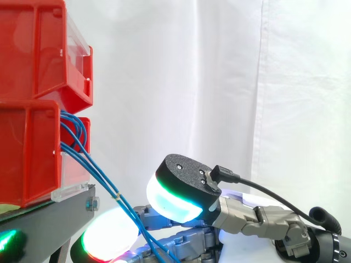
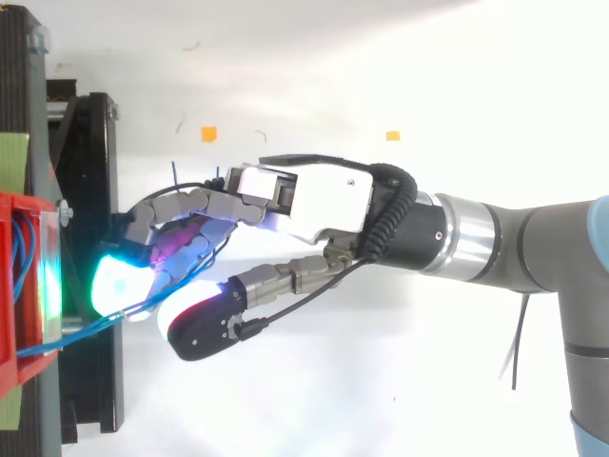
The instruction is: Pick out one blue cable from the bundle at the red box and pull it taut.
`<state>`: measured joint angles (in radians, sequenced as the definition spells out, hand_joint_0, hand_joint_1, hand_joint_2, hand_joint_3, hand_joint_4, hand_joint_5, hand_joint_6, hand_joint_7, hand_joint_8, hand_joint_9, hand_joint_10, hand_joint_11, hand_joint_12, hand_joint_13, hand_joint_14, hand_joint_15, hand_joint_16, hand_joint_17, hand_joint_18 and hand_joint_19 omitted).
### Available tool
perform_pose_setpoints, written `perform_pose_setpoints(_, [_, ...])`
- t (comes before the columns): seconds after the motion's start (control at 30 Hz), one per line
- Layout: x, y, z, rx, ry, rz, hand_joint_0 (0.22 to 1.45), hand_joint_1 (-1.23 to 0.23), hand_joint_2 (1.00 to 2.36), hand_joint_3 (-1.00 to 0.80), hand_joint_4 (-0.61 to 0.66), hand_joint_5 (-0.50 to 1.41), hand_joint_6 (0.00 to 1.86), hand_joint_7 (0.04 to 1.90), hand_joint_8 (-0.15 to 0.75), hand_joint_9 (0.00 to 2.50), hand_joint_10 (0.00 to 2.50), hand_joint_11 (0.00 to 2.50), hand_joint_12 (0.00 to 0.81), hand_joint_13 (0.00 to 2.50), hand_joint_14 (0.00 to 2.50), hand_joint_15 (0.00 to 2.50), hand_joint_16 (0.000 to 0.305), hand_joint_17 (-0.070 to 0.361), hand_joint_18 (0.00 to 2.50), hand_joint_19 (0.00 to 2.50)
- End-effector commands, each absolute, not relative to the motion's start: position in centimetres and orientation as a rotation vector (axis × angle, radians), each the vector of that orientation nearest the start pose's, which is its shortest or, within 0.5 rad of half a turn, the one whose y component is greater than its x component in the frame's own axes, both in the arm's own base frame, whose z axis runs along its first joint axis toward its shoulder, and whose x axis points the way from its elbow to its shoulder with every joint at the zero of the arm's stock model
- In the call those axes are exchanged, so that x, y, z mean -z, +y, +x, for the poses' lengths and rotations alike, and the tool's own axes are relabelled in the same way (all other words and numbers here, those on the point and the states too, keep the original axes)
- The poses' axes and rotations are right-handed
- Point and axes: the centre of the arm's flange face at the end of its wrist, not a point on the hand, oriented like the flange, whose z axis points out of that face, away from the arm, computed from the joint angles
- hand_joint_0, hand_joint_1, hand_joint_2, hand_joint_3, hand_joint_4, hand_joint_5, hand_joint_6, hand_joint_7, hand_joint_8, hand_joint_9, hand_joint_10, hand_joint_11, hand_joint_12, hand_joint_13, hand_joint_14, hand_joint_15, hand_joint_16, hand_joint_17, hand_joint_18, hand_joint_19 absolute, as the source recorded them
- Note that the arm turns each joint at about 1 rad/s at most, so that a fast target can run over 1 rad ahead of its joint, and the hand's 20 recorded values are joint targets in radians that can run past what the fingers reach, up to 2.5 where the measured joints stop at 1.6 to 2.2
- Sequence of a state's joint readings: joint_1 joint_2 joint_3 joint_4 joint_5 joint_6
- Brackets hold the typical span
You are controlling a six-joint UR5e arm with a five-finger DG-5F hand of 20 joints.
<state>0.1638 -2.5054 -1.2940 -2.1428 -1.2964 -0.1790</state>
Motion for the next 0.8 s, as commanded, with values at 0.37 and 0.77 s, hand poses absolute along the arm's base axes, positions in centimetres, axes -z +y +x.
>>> perform_pose_setpoints(0.37, [-11.98,-3.01,79.58,-1.185,0.91,0.951,0.64,-0.67,1.01,-0.34,0.29,-0.12,0.5,1.16,0.349,0.96,0.01,0.28,0.464,0.71,0.01,0.35,0.068,0.153,0.54,0.61])
perform_pose_setpoints(0.77, [-11.86,-2.99,79.57,-1.191,0.91,0.955,0.63,-0.68,1.01,-0.4,0.25,-0.1,0.5,1.33,0.344,0.98,0.01,0.31,0.467,0.74,0.01,0.37,0.067,0.152,0.57,0.63])
